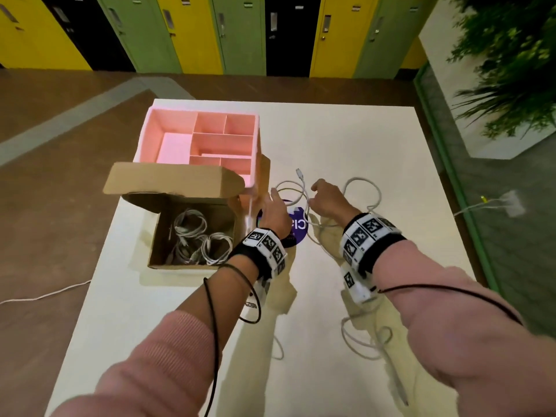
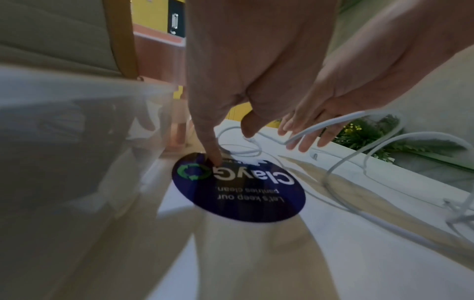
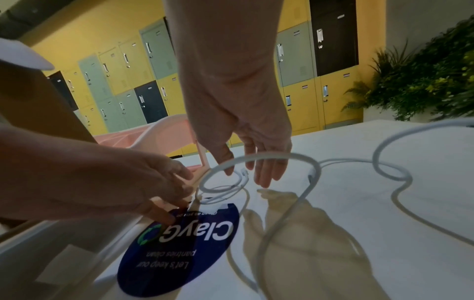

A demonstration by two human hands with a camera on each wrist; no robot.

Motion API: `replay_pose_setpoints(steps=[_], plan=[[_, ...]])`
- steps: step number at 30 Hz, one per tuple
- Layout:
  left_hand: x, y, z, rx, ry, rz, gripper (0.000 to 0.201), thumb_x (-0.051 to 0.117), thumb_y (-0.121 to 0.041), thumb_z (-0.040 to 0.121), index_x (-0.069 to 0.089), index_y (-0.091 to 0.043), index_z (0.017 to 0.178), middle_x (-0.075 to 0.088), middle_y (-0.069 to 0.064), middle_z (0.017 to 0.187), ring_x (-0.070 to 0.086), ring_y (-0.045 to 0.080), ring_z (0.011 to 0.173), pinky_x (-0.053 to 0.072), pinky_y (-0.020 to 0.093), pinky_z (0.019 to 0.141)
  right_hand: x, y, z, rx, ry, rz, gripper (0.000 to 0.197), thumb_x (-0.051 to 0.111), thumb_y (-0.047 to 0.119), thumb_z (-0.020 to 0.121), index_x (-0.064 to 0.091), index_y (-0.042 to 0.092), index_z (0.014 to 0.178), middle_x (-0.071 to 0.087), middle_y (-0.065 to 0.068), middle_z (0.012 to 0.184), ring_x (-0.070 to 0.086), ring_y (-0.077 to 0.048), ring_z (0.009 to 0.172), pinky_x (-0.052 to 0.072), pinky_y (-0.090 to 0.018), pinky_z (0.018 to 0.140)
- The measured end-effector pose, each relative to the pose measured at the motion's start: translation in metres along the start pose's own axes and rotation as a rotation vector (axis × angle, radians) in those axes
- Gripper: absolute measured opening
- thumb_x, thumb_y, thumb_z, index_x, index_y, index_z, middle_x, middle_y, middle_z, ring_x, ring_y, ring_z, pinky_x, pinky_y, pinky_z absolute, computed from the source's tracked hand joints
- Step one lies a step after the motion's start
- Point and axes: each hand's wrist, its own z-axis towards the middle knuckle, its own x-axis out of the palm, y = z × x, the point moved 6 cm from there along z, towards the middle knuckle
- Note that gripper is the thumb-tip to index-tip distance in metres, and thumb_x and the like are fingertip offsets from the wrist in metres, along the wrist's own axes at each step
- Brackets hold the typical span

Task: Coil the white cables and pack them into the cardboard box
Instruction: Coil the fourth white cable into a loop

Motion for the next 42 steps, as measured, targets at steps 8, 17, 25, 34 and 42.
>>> replay_pose_setpoints(steps=[8,17,25,34,42], plan=[[0.001,-0.006,0.008,-0.106,-0.015,-0.129,0.061,0.049,0.003,0.092,0.019,-0.001,0.144,0.026,0.02,0.146,0.021,0.035,0.136,0.032,0.042,0.105,0.021,-0.004,0.012,0.06,0.07,0.127,0.046,0.061,0.02,0.088,0.04,0.004,0.126,0.055,-0.013,0.121,0.055,-0.03,0.11,0.044,-0.035,0.085],[-0.03,-0.021,-0.016,0.126,-0.269,-0.381,0.018,0.037,-0.003,0.099,0.055,0.0,0.103,0.051,0.013,0.103,0.049,0.019,0.087,0.03,0.002,0.068,-0.035,-0.005,-0.026,-0.052,-0.017,0.635,0.019,0.046,0.018,0.1,0.057,0.003,0.103,0.05,-0.006,0.069,0.058,-0.018,0.056,0.054,-0.031,0.062],[-0.084,-0.048,-0.075,0.435,-0.353,-0.632,0.023,0.041,-0.03,0.101,0.052,-0.015,0.087,0.059,-0.012,0.074,0.064,0.013,0.068,0.053,0.035,0.067,-0.115,0.006,-0.112,-0.305,0.082,0.651,0.018,0.049,0.019,0.099,0.063,0.01,0.095,0.049,-0.003,0.072,0.061,-0.018,0.067,0.055,-0.027,0.065],[-0.123,-0.078,-0.145,0.688,-0.212,-0.735,0.026,0.046,-0.039,0.097,0.059,-0.022,0.082,0.038,-0.002,0.057,0.034,0.017,0.053,0.029,0.033,0.052,-0.146,0.015,-0.189,-0.407,0.031,0.612,0.024,0.05,0.03,0.097,0.061,0.01,0.105,0.053,-0.004,0.069,0.06,-0.019,0.068,0.055,-0.025,0.065],[-0.118,-0.08,-0.172,0.659,0.072,-0.819,0.031,0.047,-0.036,0.096,0.059,-0.013,0.08,0.038,-0.013,0.052,0.031,0.006,0.048,0.028,0.017,0.046,-0.14,0.034,-0.225,-0.54,-0.118,0.443,0.02,0.055,0.029,0.096,0.069,0.016,0.095,0.056,-0.002,0.071,0.044,-0.013,0.059,0.039,-0.026,0.06]])
